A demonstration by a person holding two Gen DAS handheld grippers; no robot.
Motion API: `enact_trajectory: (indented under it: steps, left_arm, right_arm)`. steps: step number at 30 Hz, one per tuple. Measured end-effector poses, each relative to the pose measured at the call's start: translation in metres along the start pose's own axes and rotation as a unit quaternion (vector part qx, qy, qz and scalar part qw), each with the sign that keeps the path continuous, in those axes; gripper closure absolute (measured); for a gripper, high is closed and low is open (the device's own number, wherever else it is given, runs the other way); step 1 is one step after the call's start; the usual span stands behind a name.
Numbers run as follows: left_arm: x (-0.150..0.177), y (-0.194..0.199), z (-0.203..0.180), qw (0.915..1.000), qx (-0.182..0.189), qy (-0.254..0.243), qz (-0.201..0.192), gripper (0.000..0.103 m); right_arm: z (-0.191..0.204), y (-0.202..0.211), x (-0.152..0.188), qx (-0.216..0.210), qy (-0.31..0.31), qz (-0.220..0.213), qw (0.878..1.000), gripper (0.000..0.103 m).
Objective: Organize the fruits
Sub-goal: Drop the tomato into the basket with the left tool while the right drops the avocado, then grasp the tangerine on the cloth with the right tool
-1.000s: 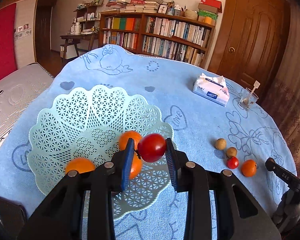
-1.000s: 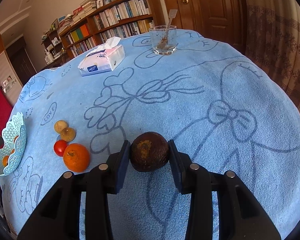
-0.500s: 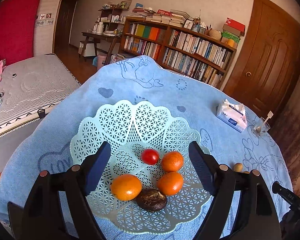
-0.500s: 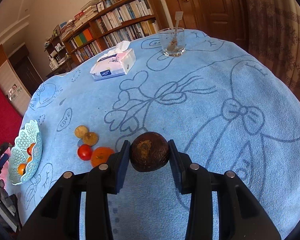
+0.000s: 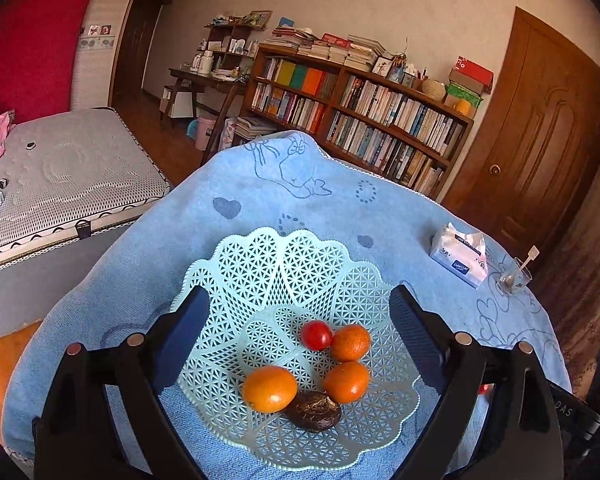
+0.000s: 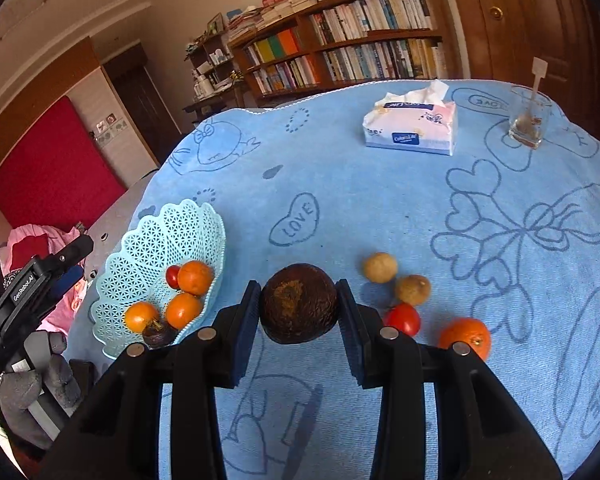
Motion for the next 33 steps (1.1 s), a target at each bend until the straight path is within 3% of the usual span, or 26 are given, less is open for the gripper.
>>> enact_trajectory:
  steps: [8,16,18,29,33]
  left_arm:
    - [-0.001,0.005,-0.003,0.9999,0.010,-0.002,-0.004,0.010]
    - [-0.002,0.003,0.003,0.9999,0.011,0.013,0.002,0.005]
    - [-0.002,0.002,0.003,0.9998,0.012,0.014,0.003,0.005]
    - [0.000,-0.002,0.001,0.9997,0.015,0.013,0.011,0.005]
    - [0.004,-0.004,-0.006,0.9997,0.019,0.006,0.015,0.005]
  right_arm:
    - [0.054,-0.036,-0.006,-0.040,0.037,0.026,0.998,0.064]
    - [0.080,-0.061,-0.009,-0.059,0.053,0.042,0.996,0.062]
    - [0.081,-0.061,-0.008,-0.052,0.057,0.036,0.996,0.056]
    - [0.047,-0.051,0.000,-0.026,0.015,0.028,0.999,0.056]
    - [0.034,-0.043,0.004,-0.011,0.006,0.018,1.000,0.050]
Point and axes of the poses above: each gripper's, at about its wrist camera, not at the fingertips, and y roughly against the way its jaws point, z to its left, x to its underside, the point moved 2 cm from there along -y, roughly the way its jaws point, and after that the axes turned 8 degrees about -x, right-handed, at the moved point
